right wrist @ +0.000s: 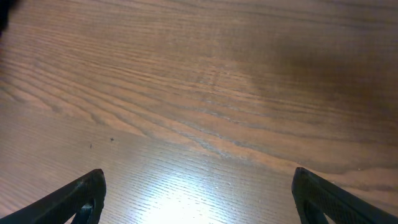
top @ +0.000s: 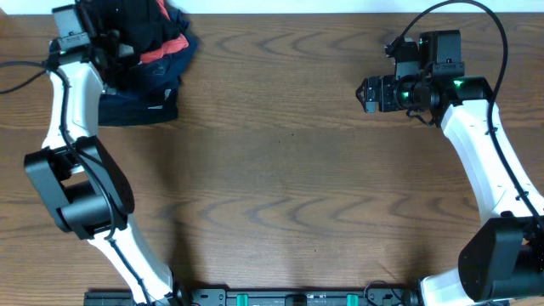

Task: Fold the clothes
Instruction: 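Lower the black shirt onto the stack and open the left gripper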

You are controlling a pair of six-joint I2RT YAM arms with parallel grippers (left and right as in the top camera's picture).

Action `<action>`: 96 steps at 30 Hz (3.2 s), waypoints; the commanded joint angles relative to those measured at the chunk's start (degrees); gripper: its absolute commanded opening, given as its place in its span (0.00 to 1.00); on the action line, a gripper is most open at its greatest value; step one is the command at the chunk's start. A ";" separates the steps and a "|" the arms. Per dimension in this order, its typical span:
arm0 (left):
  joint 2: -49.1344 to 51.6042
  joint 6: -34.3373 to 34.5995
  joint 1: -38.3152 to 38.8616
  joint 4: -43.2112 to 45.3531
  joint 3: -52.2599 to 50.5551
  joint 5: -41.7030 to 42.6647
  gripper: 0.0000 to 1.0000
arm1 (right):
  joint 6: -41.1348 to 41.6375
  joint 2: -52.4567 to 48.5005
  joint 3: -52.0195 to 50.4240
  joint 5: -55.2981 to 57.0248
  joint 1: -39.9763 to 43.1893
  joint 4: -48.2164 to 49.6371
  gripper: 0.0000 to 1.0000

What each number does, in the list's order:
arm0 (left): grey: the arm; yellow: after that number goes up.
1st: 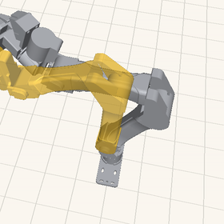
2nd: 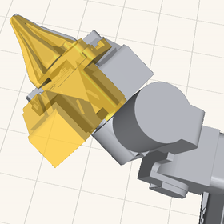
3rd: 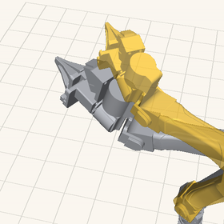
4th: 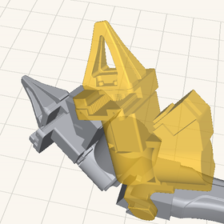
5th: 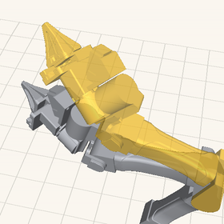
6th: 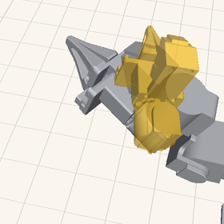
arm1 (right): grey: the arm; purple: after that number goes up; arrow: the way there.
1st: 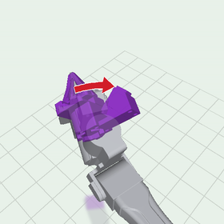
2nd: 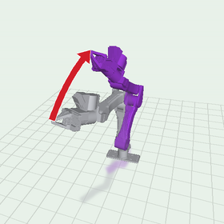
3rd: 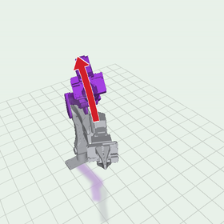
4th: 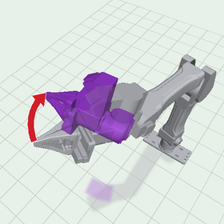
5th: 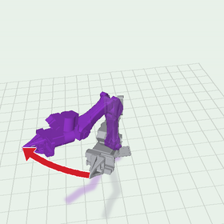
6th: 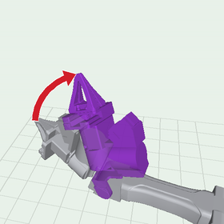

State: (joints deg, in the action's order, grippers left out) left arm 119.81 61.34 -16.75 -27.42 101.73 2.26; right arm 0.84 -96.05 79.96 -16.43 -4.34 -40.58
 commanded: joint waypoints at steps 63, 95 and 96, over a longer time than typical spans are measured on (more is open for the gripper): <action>-23.56 -59.69 7.50 -1.81 0.74 -10.23 0.98 | -1.14 -0.24 -0.26 2.93 0.68 8.07 0.99; -41.22 -53.24 21.33 -42.86 0.72 8.63 0.98 | -1.11 -0.24 -0.26 2.93 0.63 8.02 0.99; -41.31 -53.79 21.33 -43.21 0.72 8.63 0.98 | -1.11 -0.24 -0.26 2.91 0.63 8.04 0.99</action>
State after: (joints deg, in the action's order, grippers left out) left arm 79.00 7.75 4.82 -69.89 102.52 11.62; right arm 0.38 -96.16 79.81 -13.63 -4.36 -32.49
